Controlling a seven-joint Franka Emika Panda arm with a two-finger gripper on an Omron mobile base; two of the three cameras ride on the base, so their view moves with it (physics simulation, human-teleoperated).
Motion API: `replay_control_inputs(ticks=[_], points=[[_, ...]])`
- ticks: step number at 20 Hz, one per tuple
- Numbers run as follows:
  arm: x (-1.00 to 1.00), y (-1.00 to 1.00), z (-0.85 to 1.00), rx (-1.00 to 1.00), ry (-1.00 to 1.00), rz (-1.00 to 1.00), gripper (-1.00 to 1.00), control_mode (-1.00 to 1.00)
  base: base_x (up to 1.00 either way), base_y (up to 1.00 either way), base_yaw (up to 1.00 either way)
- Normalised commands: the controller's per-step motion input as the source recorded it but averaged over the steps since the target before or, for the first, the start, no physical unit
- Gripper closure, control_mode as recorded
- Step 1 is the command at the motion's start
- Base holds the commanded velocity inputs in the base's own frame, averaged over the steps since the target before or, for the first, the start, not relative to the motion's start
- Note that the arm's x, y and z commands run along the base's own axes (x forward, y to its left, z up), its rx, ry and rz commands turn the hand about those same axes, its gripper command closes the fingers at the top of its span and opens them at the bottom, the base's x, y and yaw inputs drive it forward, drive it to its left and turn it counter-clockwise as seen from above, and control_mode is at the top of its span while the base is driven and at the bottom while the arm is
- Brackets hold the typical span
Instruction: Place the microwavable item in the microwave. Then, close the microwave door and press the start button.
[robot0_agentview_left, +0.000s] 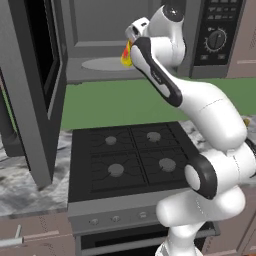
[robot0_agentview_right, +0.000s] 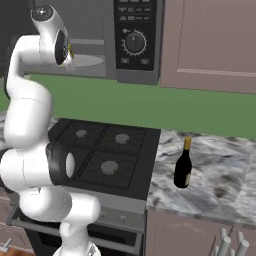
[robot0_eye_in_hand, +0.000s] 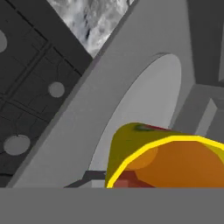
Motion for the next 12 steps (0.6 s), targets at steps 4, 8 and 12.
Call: replay_control_inputs(ticks=[4, 8, 12], points=[[0.32, 0.01, -0.29, -0.06, 0.19, 0.12, 1.0, -1.0, 0.0, 0.0, 0.0], [0.4, 0.02, -0.13, -0.04, 0.11, 0.11, 1.0, -1.0, 0.0, 0.0, 0.0], [0.46, 0.09, 0.0, -0.04, 0.05, 0.06, 1.0, -1.0, 0.0, 0.0, 0.0]])
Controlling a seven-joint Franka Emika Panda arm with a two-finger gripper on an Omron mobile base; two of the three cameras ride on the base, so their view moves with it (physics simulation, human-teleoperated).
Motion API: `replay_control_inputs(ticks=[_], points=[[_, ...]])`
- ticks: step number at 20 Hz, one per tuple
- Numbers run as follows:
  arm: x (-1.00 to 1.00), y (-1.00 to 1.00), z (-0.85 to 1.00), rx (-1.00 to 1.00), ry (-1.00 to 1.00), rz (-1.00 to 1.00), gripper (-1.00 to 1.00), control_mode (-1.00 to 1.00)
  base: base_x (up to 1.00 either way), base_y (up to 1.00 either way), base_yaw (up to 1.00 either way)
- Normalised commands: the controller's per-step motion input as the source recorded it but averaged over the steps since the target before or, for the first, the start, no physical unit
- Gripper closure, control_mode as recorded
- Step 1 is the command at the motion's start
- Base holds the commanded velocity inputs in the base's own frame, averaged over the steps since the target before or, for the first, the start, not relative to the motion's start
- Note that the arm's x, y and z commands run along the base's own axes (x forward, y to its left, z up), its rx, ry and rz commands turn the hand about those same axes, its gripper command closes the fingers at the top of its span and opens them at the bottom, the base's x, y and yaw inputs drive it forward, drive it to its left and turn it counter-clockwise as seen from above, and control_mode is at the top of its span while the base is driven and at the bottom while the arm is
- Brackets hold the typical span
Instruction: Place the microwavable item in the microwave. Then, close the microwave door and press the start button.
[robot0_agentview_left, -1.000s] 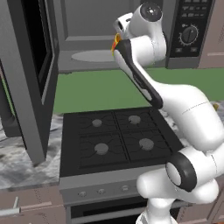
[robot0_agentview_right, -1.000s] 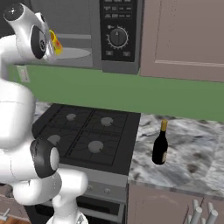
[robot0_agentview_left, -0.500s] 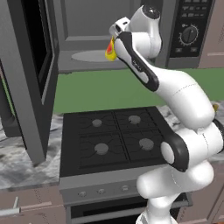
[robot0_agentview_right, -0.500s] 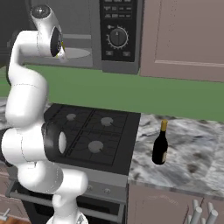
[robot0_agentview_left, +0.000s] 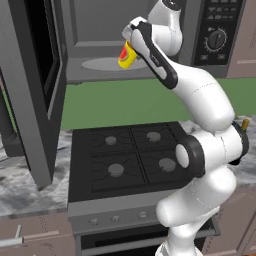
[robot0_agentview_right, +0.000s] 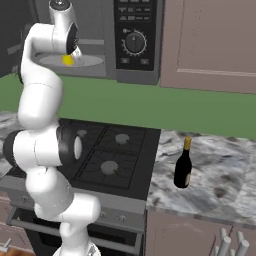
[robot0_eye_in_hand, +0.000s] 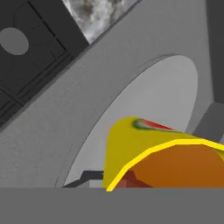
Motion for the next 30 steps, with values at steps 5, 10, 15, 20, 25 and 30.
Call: replay_control_inputs(ticks=[5, 10, 15, 20, 25, 30], points=[[0.32, 0.19, -0.01, -0.06, 0.04, 0.01, 1.0, -1.0, 0.0, 0.0, 0.0], [0.13, 0.22, -0.07, -0.08, 0.03, 0.0, -1.0, -1.0, 0.0, 0.0, 0.0], [0.15, 0.17, 0.0, -0.05, 0.0, 0.0, -1.0, -1.0, 0.0, 0.0, 0.0], [0.24, 0.01, 0.0, -0.01, 0.0, 0.0, -1.0, -1.0, 0.0, 0.0, 0.0], [0.09, 0.0, 0.05, -0.01, -0.06, 0.0, -1.0, -1.0, 0.0, 0.0, 0.0], [0.0, 0.0, 0.13, -0.04, -0.19, 0.0, -1.0, -1.0, 0.0, 0.0, 0.0]])
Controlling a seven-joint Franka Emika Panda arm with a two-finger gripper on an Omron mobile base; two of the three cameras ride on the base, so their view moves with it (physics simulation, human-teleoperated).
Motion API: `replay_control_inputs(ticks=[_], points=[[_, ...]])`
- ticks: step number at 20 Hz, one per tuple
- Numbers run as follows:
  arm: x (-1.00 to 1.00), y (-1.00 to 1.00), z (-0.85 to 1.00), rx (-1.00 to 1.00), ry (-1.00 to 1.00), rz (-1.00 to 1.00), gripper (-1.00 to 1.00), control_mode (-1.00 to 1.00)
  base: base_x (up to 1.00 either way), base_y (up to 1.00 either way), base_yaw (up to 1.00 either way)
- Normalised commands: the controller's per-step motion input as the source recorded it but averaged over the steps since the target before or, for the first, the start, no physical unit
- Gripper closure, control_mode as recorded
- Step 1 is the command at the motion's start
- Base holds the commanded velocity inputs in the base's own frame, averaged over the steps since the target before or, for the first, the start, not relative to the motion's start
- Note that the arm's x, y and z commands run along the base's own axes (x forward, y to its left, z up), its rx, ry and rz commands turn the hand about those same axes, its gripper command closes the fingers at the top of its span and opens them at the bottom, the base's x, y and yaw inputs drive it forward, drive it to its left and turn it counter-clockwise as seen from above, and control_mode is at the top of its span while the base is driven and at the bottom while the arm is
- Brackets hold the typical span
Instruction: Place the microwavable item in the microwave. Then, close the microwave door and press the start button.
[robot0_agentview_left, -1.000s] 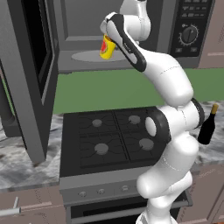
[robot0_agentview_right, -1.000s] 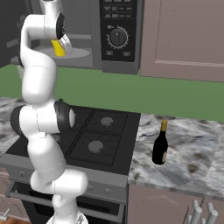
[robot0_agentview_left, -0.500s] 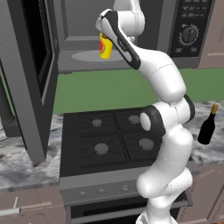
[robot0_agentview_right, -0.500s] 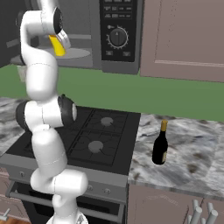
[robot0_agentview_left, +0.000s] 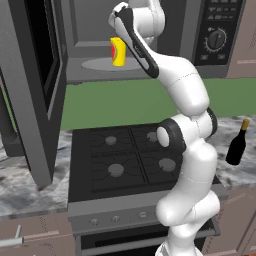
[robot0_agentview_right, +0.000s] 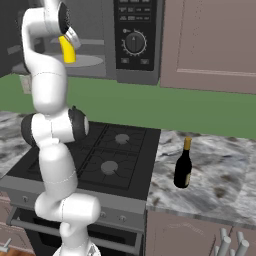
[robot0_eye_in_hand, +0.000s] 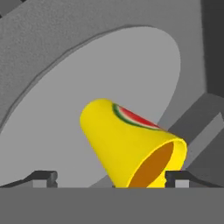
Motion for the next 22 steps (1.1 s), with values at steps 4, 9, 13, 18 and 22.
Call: replay_control_inputs(ticks=[4, 9, 13, 18, 22], points=[[-0.04, 0.0, 0.07, -0.04, -0.18, 0.0, -1.0, -1.0, 0.0, 0.0, 0.0], [-0.65, 0.0, -0.11, -0.06, -0.26, 0.0, -1.0, -1.0, 0.0, 0.0, 0.0], [-1.0, 0.01, -0.76, -0.11, -0.24, 0.0, -1.0, -1.0, 0.0, 0.0, 0.0], [-0.95, -0.01, -1.0, -0.19, -0.16, 0.0, -1.0, -1.0, 0.0, 0.0, 0.0], [-0.69, -0.12, -1.0, -0.2, -0.06, 0.01, -1.0, -1.0, 0.0, 0.0, 0.0]])
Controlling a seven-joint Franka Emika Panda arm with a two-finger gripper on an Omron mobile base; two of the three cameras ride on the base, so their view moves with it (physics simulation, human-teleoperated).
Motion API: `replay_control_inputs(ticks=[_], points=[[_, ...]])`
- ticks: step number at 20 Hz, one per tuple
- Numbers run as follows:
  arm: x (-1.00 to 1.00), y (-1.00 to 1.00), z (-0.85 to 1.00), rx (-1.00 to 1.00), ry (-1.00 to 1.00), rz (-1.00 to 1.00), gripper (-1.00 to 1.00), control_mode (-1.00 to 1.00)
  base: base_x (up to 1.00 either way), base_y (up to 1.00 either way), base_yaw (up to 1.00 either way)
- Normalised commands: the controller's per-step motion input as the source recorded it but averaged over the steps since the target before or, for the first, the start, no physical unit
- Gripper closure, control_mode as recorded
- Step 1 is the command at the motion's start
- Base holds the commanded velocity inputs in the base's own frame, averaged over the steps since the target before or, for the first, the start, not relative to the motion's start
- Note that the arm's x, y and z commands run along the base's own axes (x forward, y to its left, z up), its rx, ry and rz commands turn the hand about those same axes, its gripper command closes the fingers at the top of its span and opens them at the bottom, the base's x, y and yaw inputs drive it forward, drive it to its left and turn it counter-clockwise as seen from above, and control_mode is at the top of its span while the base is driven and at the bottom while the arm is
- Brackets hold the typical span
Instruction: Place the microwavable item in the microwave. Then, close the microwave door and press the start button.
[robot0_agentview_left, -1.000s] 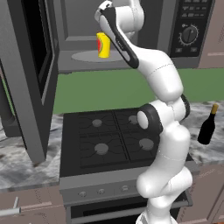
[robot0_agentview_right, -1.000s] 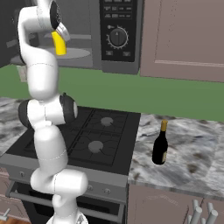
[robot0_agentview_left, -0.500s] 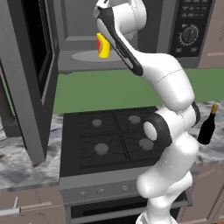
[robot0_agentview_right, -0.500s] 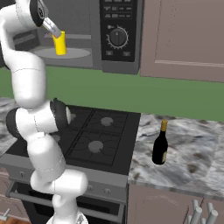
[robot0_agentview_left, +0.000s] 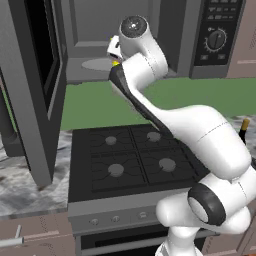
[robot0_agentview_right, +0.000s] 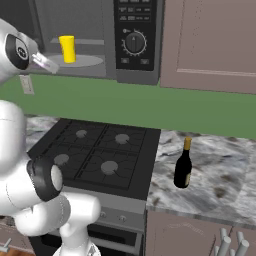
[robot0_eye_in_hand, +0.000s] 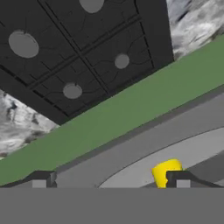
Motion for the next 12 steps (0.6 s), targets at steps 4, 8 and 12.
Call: replay_control_inputs(ticks=[4, 8, 12], points=[[-0.78, -0.09, -1.0, -0.19, -0.09, 0.0, -1.0, -1.0, 0.0, 0.0, 0.0], [-0.83, 0.0, -0.7, -0.28, -0.16, 0.0, -1.0, -1.0, 0.0, 0.0, 0.0], [-0.79, 0.24, -0.22, -0.34, -0.29, 0.0, -1.0, -1.0, 0.0, 0.0, 0.0]])
